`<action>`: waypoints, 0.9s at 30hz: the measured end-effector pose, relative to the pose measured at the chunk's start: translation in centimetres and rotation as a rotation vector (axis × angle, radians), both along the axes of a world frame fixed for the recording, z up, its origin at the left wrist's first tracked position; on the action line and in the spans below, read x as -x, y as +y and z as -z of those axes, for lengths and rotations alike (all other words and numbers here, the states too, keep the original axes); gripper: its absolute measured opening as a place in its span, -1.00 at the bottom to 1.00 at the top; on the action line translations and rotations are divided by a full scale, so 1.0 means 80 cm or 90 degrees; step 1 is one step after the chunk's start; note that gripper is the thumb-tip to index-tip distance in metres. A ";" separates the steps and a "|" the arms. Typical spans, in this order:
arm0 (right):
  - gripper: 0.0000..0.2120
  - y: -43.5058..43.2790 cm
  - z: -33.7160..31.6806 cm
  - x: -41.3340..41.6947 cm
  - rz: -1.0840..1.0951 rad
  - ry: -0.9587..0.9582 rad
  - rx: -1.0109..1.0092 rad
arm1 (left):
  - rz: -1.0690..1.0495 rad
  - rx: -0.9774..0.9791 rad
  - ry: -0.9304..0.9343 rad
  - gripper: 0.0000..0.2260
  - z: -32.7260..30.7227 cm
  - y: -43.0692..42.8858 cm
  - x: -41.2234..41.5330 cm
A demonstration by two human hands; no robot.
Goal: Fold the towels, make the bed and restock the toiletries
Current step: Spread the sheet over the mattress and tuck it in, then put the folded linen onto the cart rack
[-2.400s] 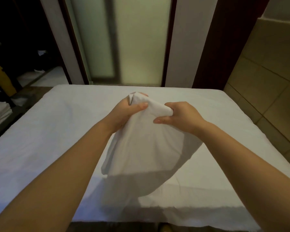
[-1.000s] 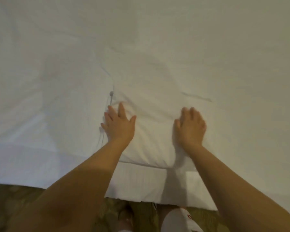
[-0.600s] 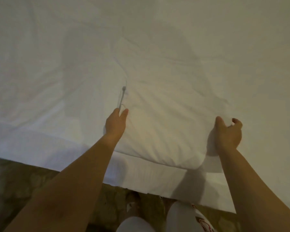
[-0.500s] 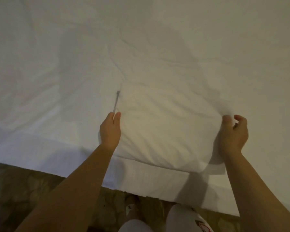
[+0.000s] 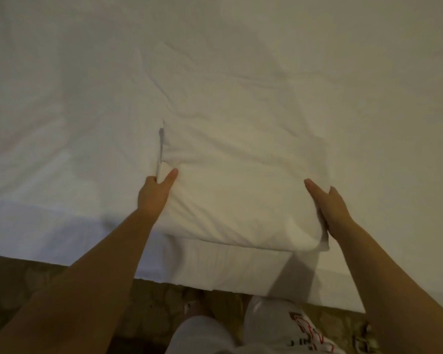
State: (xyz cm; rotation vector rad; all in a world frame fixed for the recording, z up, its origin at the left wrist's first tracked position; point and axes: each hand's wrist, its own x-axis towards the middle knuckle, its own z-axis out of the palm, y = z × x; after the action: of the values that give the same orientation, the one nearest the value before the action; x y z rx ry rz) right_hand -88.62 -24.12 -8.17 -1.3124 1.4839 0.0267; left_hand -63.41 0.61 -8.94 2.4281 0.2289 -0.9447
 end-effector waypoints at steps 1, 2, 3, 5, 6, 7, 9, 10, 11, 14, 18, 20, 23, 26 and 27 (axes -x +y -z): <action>-0.48 0.000 -0.010 0.000 -0.003 -0.031 -0.016 | -0.040 0.074 0.078 -0.37 -0.011 0.003 -0.002; -0.51 0.000 -0.020 -0.002 -0.010 -0.045 -0.004 | -0.083 0.154 0.144 -0.41 -0.024 0.005 -0.002; -0.54 -0.001 -0.033 -0.007 -0.018 -0.055 0.025 | -0.107 0.211 0.173 -0.46 -0.039 0.005 -0.003; -0.60 0.000 -0.066 -0.023 -0.038 -0.085 0.088 | -0.113 0.259 0.158 -0.54 -0.072 0.007 -0.007; -0.61 0.002 -0.084 -0.034 -0.052 -0.106 0.105 | -0.123 0.276 0.144 -0.55 -0.091 0.011 -0.010; -0.62 0.007 -0.104 -0.048 -0.067 -0.128 0.114 | -0.136 0.284 0.134 -0.55 -0.110 0.019 -0.015; -0.64 0.020 -0.142 -0.077 -0.092 -0.162 0.129 | -0.176 0.291 0.135 -0.58 -0.154 0.043 -0.028; -0.66 0.030 -0.160 -0.093 -0.102 -0.180 0.137 | -0.196 0.302 0.149 -0.65 -0.176 0.061 -0.036; -0.67 0.042 -0.180 -0.111 -0.114 -0.204 0.141 | -0.216 0.321 0.168 -0.73 -0.200 0.082 -0.043; -0.72 0.097 -0.240 -0.174 -0.183 -0.264 0.148 | -0.269 0.365 0.177 -0.83 -0.270 0.161 -0.064; -0.72 0.204 -0.311 -0.269 -0.267 -0.343 0.156 | -0.353 0.420 0.078 -0.87 -0.335 0.301 -0.089; -0.74 0.270 -0.341 -0.318 -0.312 -0.375 0.171 | -0.385 0.452 0.028 -0.87 -0.356 0.377 -0.101; -0.74 0.390 -0.381 -0.391 -0.370 -0.420 0.188 | -0.430 0.493 -0.041 -0.86 -0.383 0.505 -0.129; -0.76 0.522 -0.413 -0.460 -0.420 -0.462 0.196 | -0.465 0.518 -0.114 -0.71 -0.409 0.639 -0.166; -0.76 0.564 -0.422 -0.482 -0.435 -0.469 0.187 | -0.476 0.527 -0.135 -0.72 -0.419 0.681 -0.176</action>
State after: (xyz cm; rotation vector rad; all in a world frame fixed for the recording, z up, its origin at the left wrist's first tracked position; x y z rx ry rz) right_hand -50.06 21.04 25.59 -1.7641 0.3937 -0.2169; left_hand -49.34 55.13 24.58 1.4663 0.5022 -0.3223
